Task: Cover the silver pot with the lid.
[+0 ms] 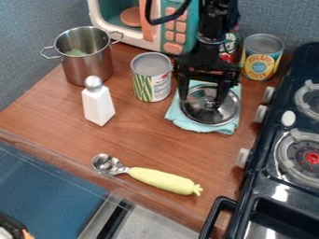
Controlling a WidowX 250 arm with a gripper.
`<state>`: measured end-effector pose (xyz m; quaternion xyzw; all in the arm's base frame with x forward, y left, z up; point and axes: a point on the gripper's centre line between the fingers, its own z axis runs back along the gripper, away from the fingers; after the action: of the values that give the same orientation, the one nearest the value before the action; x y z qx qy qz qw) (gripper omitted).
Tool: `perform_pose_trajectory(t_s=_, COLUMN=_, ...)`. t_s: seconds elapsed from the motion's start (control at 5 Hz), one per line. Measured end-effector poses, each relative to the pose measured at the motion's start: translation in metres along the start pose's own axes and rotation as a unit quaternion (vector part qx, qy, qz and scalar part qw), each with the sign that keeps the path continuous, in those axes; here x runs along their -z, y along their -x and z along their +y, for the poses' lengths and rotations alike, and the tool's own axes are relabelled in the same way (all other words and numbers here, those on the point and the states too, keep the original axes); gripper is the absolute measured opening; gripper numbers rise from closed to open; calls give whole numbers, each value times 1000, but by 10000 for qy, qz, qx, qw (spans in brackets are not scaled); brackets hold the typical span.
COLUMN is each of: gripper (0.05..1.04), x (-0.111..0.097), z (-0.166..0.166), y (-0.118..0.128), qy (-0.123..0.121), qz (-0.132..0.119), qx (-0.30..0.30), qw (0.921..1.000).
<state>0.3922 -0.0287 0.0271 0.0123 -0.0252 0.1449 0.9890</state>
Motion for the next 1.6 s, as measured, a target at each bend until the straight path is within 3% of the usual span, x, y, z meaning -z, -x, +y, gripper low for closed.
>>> perform_pose_trajectory(t_s=0.2, gripper=998, x=5, z=2, y=0, qy=56, qz=67, qx=-107, qw=9999)
perform_pose_trajectory(t_s=0.4, gripper=935, x=6, z=1, y=0, qy=83, qz=70, qx=-176, qw=9998)
perform_pose_trajectory(t_s=0.8, gripper=340, x=7, z=2, y=-3, qy=80, qz=-54, qx=-343, qw=9994)
perform_pose_trajectory(t_s=1.2, gripper=281, x=7, z=2, y=-4, qy=61, qz=-88, qx=-415, qw=9991)
perform_pose_trajectory(t_s=1.4, gripper=281, x=-1, z=-3, y=-2, qy=294, qz=-26, qx=-498, qw=9983)
perform_pose_trajectory(t_s=1.6, gripper=281, x=-20, z=-6, y=-5, qy=436, qz=-208, qx=-488, qw=9976)
